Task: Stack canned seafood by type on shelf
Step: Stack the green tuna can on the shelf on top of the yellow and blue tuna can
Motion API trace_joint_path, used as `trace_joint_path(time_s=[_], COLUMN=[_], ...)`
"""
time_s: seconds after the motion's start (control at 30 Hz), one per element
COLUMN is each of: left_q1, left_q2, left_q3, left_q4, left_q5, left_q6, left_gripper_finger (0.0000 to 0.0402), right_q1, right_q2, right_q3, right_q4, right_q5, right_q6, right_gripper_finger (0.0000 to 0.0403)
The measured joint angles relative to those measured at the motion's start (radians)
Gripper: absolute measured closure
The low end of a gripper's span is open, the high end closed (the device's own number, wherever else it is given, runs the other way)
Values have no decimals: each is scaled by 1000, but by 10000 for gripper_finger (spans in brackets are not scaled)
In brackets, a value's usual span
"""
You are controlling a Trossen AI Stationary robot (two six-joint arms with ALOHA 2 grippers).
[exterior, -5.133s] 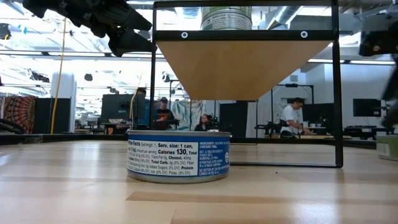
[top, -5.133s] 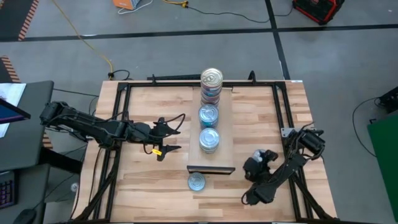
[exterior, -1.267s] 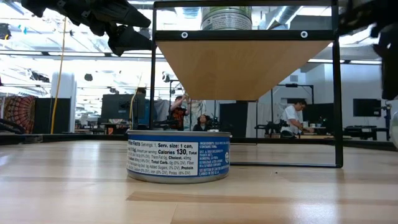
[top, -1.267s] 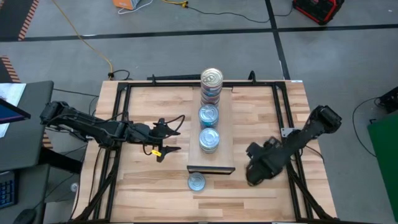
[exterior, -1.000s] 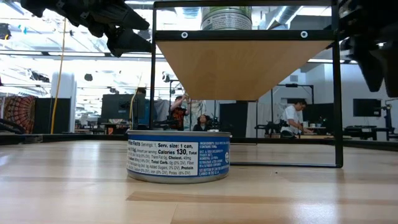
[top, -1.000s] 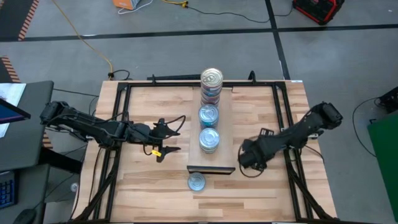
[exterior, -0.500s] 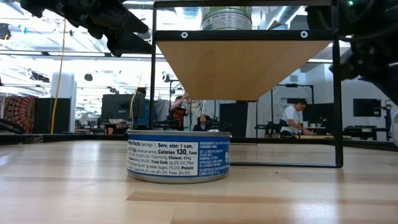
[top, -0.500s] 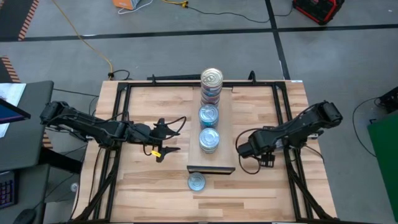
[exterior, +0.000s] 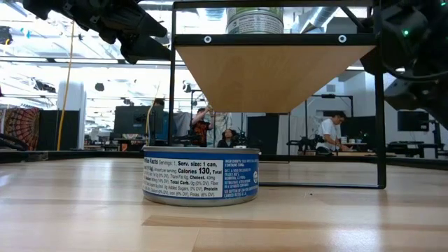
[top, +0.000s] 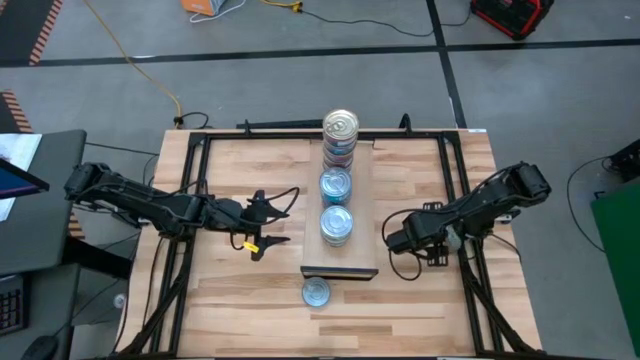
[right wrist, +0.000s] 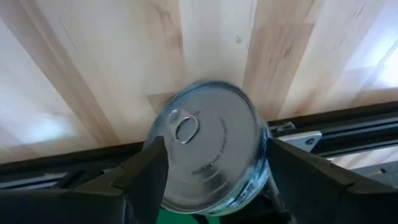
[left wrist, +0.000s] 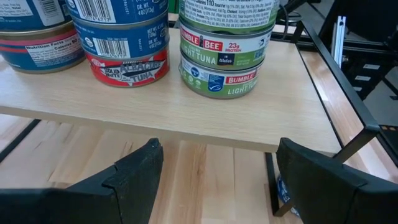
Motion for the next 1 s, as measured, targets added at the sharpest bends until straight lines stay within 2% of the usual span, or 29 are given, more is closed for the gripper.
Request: trace_joint_path(time_s=[0.2,0.33,0.53,0.8,1.0], left_q1=[0,0,0,0,0], left_q2=[0,0,0,0,0], left_q3=[0,0,0,0,0], left_q4=[0,0,-2,-24,-23], left_q5=[-11,-13,-11,2,1], left_q6=[2,2,0,-6,-7], left_gripper_finger=[100,100,100,100,100], right_q1=[6,-51,-77,61,186], right_q2=[0,-6,-67,-168,-154], right_q3=[30,75,125,127,127], right_q4=[12,-62,-44,-73,-53], right_q5=[-4,-36,-195,-276,-377], right_q6=[65,283,626,911,1072], right_gripper_finger=[111,117,117,117,117])
